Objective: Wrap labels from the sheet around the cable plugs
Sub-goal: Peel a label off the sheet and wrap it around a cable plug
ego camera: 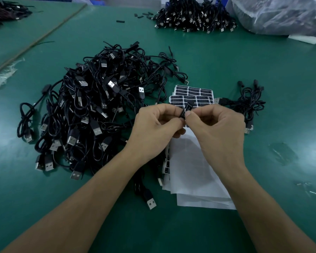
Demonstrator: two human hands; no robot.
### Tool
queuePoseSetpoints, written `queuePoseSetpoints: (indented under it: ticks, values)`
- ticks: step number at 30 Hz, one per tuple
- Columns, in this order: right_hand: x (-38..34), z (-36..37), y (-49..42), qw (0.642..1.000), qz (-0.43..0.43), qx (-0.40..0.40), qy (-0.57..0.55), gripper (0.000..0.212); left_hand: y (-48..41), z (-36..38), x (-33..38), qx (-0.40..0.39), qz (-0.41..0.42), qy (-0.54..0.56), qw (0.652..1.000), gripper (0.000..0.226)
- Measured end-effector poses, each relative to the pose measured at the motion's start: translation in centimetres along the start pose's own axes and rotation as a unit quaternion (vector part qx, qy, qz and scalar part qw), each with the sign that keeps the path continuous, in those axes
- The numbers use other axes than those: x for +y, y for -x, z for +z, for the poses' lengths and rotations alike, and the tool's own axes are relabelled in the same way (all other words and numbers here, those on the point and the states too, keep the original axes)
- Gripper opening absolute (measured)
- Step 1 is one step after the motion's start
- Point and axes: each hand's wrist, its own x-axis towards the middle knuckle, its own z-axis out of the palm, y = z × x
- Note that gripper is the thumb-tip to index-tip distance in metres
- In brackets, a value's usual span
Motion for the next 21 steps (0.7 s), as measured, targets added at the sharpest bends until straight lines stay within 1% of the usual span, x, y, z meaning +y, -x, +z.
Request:
queuePoseSetpoints:
  ticks: [6,9,12,15,18,21]
  values:
    - [-0.1,0.0,0.0,1.000,-0.010,0.009,0.015,0.017,0.0,-0.1,0.1,-0.001,-0.004,0.001,1.000,0.013]
    - [0.1,-0.2,-0.1,0.999,0.007,0.029,0.023,0.015,0.0,-0.1,0.2,0.004,-0.006,0.008,1.000,0.013]
    - [0.4,-0.4,-0.3,0.998,0.025,0.044,0.023,0.020,0.0,0.0,0.2,0.003,-0.007,0.011,1.000,0.012]
    - [0.6,-0.3,-0.4,0.999,0.029,0.029,0.009,0.020,0.0,0.0,0.2,-0.003,-0.003,0.011,1.000,0.014]
    - [0.9,-0.2,-0.5,0.999,0.036,-0.004,-0.022,0.027,0.1,-0.1,0.2,-0.009,0.005,0.006,1.000,0.014]
    - [1.0,-0.1,-0.6,0.999,0.030,-0.013,-0.041,0.021,0.1,-0.1,0.1,-0.017,0.010,-0.010,1.000,0.013]
